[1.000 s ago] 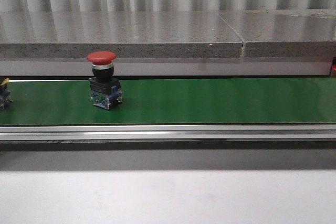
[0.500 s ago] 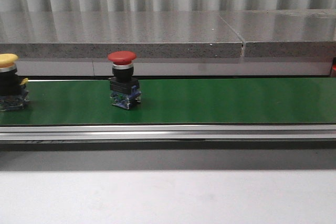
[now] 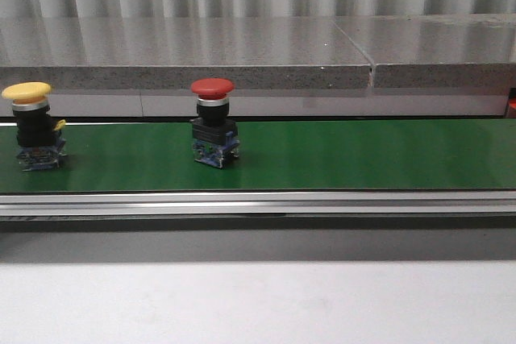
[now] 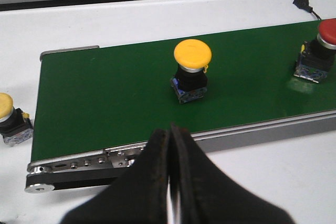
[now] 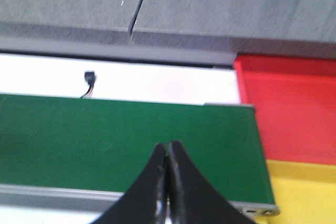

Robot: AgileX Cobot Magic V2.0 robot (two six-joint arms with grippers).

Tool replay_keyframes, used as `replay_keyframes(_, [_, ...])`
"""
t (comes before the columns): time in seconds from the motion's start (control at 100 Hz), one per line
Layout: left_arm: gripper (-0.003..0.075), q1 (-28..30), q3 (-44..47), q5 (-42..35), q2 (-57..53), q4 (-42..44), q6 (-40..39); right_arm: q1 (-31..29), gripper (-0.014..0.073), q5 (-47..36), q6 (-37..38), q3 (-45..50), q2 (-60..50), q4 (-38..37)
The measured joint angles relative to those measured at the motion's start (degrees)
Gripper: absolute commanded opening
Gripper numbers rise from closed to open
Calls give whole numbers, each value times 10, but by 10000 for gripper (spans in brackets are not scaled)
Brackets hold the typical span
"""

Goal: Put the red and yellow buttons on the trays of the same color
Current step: 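Lower the right gripper onto the red button on the belt and grasp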

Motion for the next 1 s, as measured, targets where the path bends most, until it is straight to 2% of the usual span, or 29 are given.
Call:
replay_keyframes(0.17, [-20, 0, 0, 0, 0, 0, 0, 43, 278, 39, 0, -56, 100, 3])
replay_keyframes(0.31, [-20, 0, 0, 0, 0, 0, 0, 90, 513, 56, -4, -99, 181, 4])
replay_keyframes(0.43, [-20, 0, 0, 0, 0, 0, 0, 134, 630, 79, -6, -146, 253, 4])
replay_keyframes(0.76, [-20, 0, 0, 0, 0, 0, 0, 222, 636, 198, -25, -303, 444, 12])
replay_keyframes(1.0, [-20, 0, 0, 1, 0, 0, 0, 234, 636, 236, -139, -380, 547, 72])
